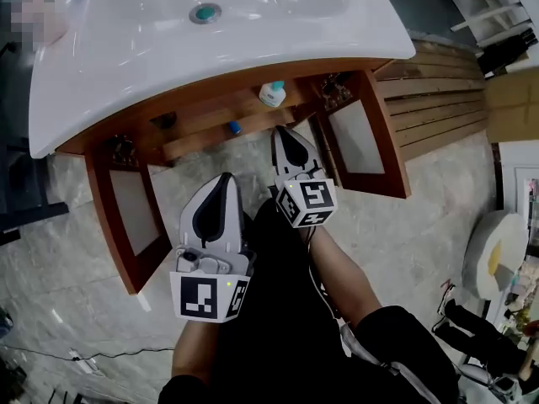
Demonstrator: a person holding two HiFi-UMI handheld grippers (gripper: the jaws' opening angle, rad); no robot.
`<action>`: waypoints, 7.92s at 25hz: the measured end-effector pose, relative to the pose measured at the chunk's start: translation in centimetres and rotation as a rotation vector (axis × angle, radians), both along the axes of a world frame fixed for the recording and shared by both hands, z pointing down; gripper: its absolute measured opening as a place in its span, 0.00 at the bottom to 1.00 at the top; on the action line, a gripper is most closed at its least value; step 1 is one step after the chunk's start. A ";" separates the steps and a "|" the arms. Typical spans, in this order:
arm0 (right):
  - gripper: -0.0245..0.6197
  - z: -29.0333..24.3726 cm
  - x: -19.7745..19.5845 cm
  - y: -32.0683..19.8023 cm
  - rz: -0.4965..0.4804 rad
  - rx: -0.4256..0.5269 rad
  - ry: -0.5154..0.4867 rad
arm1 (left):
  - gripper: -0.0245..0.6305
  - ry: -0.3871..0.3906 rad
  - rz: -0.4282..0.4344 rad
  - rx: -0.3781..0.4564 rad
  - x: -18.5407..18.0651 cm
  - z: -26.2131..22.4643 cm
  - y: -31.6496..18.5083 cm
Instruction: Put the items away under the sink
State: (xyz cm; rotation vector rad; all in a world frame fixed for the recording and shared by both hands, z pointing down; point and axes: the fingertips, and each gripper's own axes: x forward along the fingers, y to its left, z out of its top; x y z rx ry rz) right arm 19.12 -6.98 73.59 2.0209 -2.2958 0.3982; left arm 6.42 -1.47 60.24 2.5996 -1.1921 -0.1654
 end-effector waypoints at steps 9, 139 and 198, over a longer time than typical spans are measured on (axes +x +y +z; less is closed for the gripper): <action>0.06 -7.3 -1.7 3.3 -0.044 -0.170 -0.045 | 0.05 -0.072 -0.030 -0.135 0.6 -7.7 1.1; 0.06 -51.7 -29.9 -13.1 -0.379 0.173 -0.029 | 0.05 -0.059 -0.415 0.005 -28.3 -43.7 -13.3; 0.22 -38.0 -33.0 -26.5 -0.286 0.210 0.177 | 0.05 -0.080 -0.415 -0.240 -28.7 -28.9 -17.9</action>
